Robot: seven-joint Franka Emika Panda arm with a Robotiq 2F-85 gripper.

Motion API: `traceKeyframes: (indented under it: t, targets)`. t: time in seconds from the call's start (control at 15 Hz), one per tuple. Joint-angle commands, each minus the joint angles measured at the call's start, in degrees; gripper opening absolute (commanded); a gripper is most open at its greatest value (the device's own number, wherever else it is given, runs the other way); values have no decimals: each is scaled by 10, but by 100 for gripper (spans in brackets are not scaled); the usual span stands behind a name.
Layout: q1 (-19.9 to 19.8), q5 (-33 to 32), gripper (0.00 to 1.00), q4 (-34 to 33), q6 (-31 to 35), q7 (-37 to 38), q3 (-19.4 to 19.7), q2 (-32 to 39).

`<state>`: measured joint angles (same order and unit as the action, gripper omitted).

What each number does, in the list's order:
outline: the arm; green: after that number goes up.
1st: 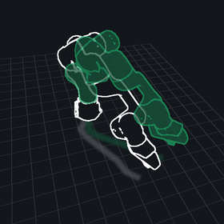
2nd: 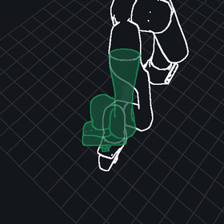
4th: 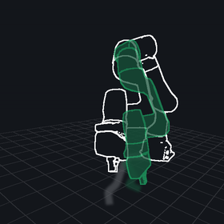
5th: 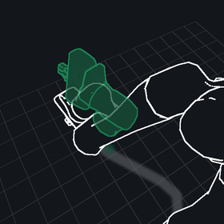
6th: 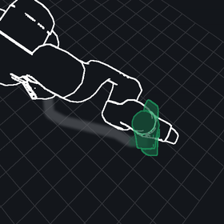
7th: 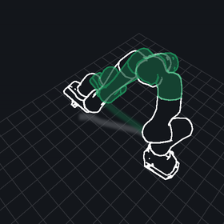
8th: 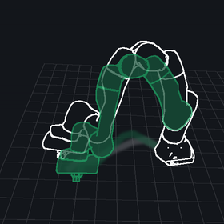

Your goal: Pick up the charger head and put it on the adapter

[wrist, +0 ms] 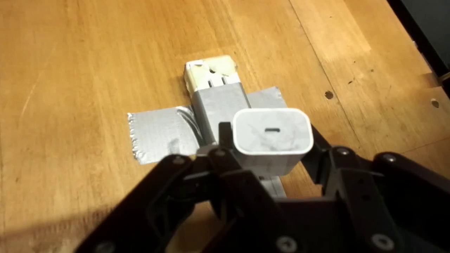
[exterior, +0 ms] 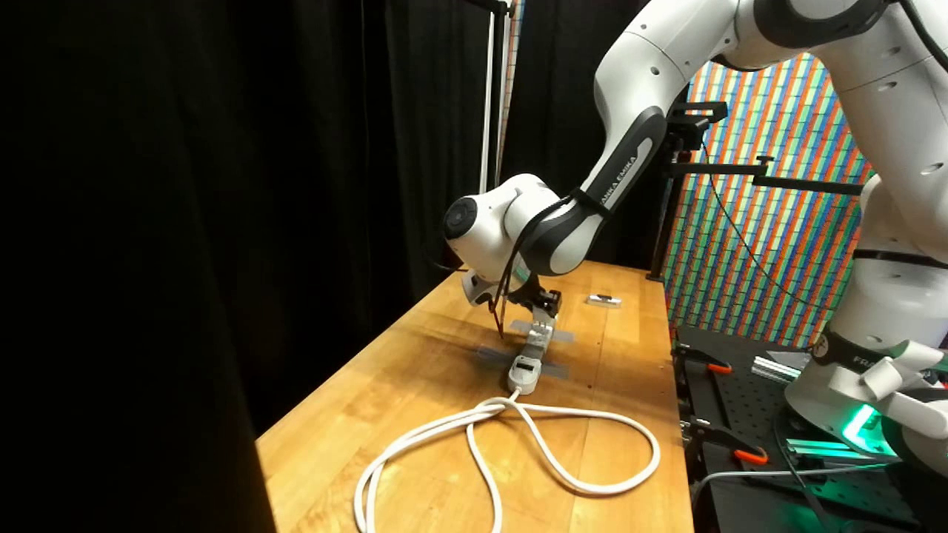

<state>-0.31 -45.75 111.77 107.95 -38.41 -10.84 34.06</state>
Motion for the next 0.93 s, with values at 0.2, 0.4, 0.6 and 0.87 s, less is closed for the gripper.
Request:
traceKeyframes:
  t: [0.2,0.4,0.6,0.87]
  targets:
    - [16,-1,23,58,58,-1,9,-49]
    - [23,-9,23,66,72,9,13,-51]
    - [28,-18,23,72,85,22,19,-53]
    - [31,-32,23,75,87,40,27,-53]
